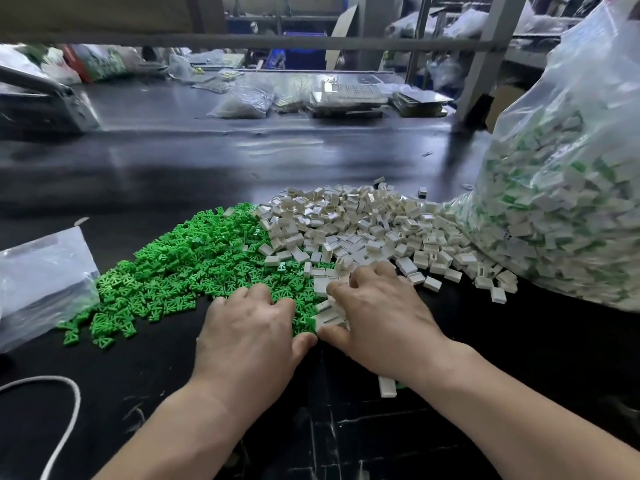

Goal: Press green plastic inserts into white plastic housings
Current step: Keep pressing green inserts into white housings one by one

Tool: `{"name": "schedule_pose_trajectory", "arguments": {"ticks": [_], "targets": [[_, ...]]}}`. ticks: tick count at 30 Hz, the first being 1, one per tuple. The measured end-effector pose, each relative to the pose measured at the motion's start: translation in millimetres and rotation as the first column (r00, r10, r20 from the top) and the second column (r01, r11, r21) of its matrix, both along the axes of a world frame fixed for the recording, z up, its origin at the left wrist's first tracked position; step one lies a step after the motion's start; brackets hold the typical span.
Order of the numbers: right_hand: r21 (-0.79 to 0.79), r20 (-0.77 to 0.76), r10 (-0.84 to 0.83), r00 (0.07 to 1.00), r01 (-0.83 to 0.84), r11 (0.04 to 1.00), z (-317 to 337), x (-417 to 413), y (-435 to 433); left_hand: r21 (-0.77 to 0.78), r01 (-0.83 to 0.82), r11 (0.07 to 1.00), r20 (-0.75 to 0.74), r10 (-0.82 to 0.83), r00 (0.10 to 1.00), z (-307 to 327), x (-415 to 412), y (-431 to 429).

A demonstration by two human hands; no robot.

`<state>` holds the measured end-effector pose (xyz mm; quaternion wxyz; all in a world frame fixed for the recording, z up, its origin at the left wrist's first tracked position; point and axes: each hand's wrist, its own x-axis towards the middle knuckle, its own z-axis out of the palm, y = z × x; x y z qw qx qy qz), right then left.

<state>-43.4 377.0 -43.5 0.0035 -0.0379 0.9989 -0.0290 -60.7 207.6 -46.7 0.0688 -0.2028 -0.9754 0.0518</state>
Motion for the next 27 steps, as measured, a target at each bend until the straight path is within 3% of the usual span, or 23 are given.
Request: {"name": "schedule_pose_trajectory", "arguments": {"ticks": [5, 12, 16, 21, 24, 25, 27], "targets": [[0.006, -0.033, -0.007, 0.999, 0.007, 1.0, 2, -3, -6, 0.137, 0.015, 0.99, -0.032, -0.011, 0.999, -1, -3, 5], [-0.06, -0.214, 0.099, 0.972, -0.114, 0.992, -8, -3, -1, 0.419, 0.09, 0.903, -0.056, -0.073, 0.996, -11, -7, 1], [-0.159, -0.261, 0.131, 0.956, -0.177, 0.971, -12, -6, 12, 0.593, 0.107, 0.798, -0.056, -0.091, 0.994, -8, -8, -4], [-0.396, -0.373, 0.014, 0.928, -0.173, 0.902, -8, -3, 14, 0.8, -0.008, 0.6, 0.077, -0.089, 0.993, -6, -9, -5], [-0.6, -0.333, -0.088, 0.939, -0.139, 0.787, -3, 2, 12, 0.914, -0.117, 0.388, 0.193, -0.161, 0.968, -3, -8, -4], [-0.703, -0.265, -0.104, 0.959, -0.118, 0.701, -2, 4, 12, 0.937, -0.166, 0.306, 0.233, -0.196, 0.952, -1, -8, -4], [-0.91, -0.085, -0.065, 0.994, -0.051, 0.412, 0, 8, 11, 0.953, -0.261, 0.152, 0.295, -0.283, 0.913, 3, -7, -5]]}}
